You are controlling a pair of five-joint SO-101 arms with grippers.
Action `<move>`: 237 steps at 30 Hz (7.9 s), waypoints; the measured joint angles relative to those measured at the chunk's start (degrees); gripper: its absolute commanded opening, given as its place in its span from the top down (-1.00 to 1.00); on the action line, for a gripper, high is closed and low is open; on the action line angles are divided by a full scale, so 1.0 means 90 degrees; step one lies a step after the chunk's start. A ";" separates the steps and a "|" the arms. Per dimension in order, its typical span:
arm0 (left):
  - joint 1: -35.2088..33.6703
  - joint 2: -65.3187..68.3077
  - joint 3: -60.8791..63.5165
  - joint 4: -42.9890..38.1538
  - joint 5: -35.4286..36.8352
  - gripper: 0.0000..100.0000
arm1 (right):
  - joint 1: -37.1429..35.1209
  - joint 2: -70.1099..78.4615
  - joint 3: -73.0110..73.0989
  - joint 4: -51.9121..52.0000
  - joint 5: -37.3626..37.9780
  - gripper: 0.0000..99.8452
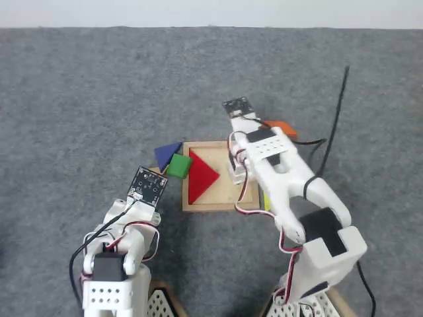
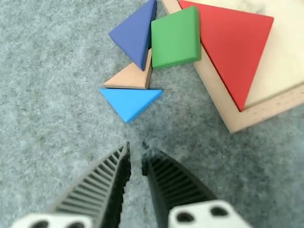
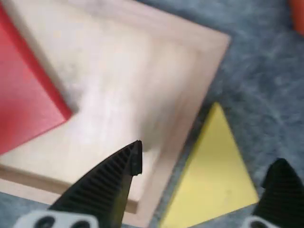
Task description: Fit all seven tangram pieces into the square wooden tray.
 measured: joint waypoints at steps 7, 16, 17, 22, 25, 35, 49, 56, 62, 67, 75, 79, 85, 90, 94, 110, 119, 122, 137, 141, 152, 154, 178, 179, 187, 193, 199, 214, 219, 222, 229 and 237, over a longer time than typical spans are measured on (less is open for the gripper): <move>0.0000 0.0000 0.0000 0.0000 0.0000 0.92 | 0.0527 -0.1260 0.0000 0.0127 0.1309 0.33; 0.0000 0.0000 0.0000 0.0000 0.0000 0.92 | 0.0518 -0.1612 0.0225 0.0654 0.1563 0.43; 0.0000 0.0000 0.0000 0.0000 0.0000 0.92 | 0.0518 -0.1739 0.0371 0.0547 0.1504 0.48; 0.0000 0.0000 0.0000 0.0000 0.0000 0.92 | 0.0606 -0.2803 0.1534 -0.0234 0.1465 0.55; 0.0000 0.0000 0.0000 0.0000 0.0000 0.92 | 0.0899 -0.3331 0.1963 -0.0342 0.1465 0.55; 0.0000 0.0000 0.0000 0.0000 0.0000 0.92 | 0.1133 -0.3526 0.3106 -0.0918 0.1426 0.55; 0.0000 0.0000 0.0000 0.0000 0.0000 0.92 | 0.0684 -0.2012 0.2823 -0.1602 0.1201 0.41; 0.0000 0.0000 0.0000 0.0000 0.0000 0.92 | 0.0733 -0.1260 0.2364 -0.1621 0.1026 0.41; 0.0000 0.0000 0.0000 0.0000 0.0000 0.92 | 0.1006 -0.1201 0.2237 -0.1426 0.0811 0.43; 0.0000 0.0000 0.0000 0.0000 0.0000 0.92 | 0.1426 -0.1201 0.2168 -0.1084 0.0557 0.74; 0.0000 0.0000 0.0000 0.0000 0.0000 0.92 | 0.1563 -0.1192 0.1768 -0.0225 0.0400 0.46; 0.0000 0.0000 0.0000 0.0000 0.0000 0.92 | 0.1582 -0.1192 0.1426 0.0498 0.0508 0.35; 0.0000 0.0000 0.0000 0.0000 0.0000 0.92 | 0.1758 -0.1192 0.1338 0.0723 0.0615 0.57; 0.0000 0.0000 0.0000 0.0000 0.0000 0.92 | 0.1729 -0.2129 0.1905 0.0850 0.0899 0.53; 0.0000 0.0000 0.0000 0.0000 0.0000 0.92 | 0.1729 -0.3370 0.2764 0.0918 0.1485 0.54; 0.0000 0.0000 0.0000 0.0000 0.0000 0.92 | 0.1788 -0.1592 0.2471 0.0850 0.2530 0.53; 0.0000 0.0000 0.0000 0.0000 0.0000 0.92 | 0.2295 -0.0244 0.0645 0.0703 0.2520 0.53; 0.0000 0.0000 0.0000 0.0000 0.0000 0.92 | 0.2315 -0.0244 0.0586 0.0674 0.2325 0.54; 0.0010 0.0000 0.0000 0.0000 0.0000 0.92 | 0.1074 -0.1934 0.1143 0.0283 0.0049 0.50; 0.0010 0.0000 0.0000 0.0000 0.0000 0.92 | 0.1309 -0.1309 0.1143 -0.0068 -0.0098 0.19; 0.0010 0.0000 0.0000 0.0000 0.0000 0.92 | 0.1485 -0.0938 0.1182 -0.0459 -0.0225 0.31; 0.0010 0.0000 0.0000 0.0000 0.0000 0.92 | 0.1475 -0.0781 0.1192 -0.0488 -0.0283 0.33; 0.0010 0.0000 0.0000 0.0000 0.0000 0.92 | 0.1651 -0.0313 0.1006 -0.0488 0.0176 0.38; 0.0010 0.0000 0.0000 0.0000 0.0000 0.92 | 0.1670 -0.0303 0.0928 -0.0322 0.0244 0.34; 0.0010 0.0000 0.0000 0.0000 0.0000 0.92 | 0.1856 -0.0332 0.0264 0.0352 0.1035 0.25; 0.0010 0.0000 0.0000 0.0000 0.0000 0.92 | 0.1856 -0.0332 0.0234 0.0205 0.1621 0.25; 0.0010 0.0000 0.0000 0.0000 0.0000 0.92 | 0.1856 0.0274 0.0225 -0.0264 0.1924 0.25; 0.0010 0.0000 0.0000 0.0000 0.0000 0.92 | 0.1846 0.0459 0.0098 -0.0332 0.1973 0.40; 0.0010 0.0000 0.0000 0.0000 0.0000 0.92 | 0.1875 0.0459 0.0078 -0.0274 0.1973 0.57; 0.0010 0.0000 0.0000 0.0000 0.0000 0.92 | 0.1895 0.0459 0.0020 -0.0166 0.1973 0.55; 0.0010 0.0000 0.0000 0.0000 0.0000 0.92 | 0.1895 0.0498 -0.0029 -0.0098 0.1709 0.55; 0.0010 0.0000 0.0000 0.0000 0.0000 0.92 | 0.1885 0.0244 -0.0117 0.0352 0.1651 0.55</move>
